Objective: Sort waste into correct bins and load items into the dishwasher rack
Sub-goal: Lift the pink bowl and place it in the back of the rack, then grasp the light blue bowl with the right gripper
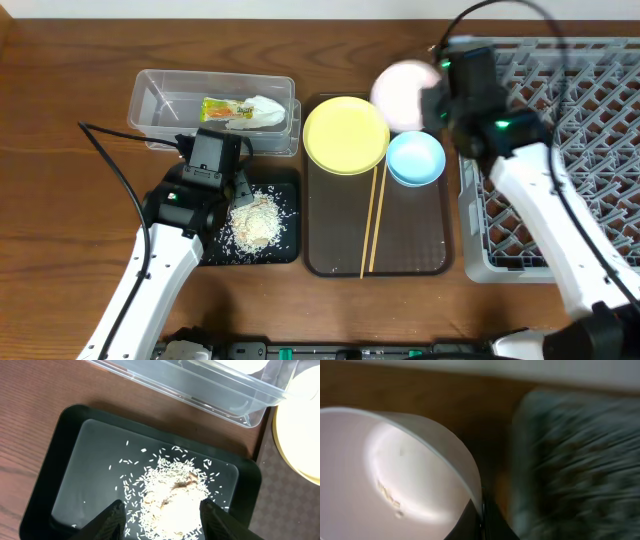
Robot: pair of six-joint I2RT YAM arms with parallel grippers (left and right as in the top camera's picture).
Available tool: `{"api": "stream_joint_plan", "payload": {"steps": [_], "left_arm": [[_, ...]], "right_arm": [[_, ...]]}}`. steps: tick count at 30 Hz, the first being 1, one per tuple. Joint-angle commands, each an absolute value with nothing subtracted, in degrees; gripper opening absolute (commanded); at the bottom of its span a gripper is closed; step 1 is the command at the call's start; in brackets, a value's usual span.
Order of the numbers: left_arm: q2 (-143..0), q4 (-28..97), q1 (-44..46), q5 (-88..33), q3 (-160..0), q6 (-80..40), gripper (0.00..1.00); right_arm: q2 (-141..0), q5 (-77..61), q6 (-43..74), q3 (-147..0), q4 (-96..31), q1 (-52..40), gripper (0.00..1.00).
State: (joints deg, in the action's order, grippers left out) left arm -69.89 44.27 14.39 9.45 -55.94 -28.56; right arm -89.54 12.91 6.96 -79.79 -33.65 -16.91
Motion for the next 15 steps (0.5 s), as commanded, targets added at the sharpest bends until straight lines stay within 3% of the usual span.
{"api": "stream_joint_plan", "payload": {"steps": [1,15], "left_arm": [[-70.0,43.9,14.2,10.8,-56.1,-29.3,0.51],[-70.0,43.0,14.2,10.8,-56.1,-29.3,0.51]], "right_arm": [[-90.2,27.0,-2.1,-79.9,-29.9,-14.0,0.01],[-103.3,52.5,-24.4,-79.9,1.2,-5.2,0.01]]}}
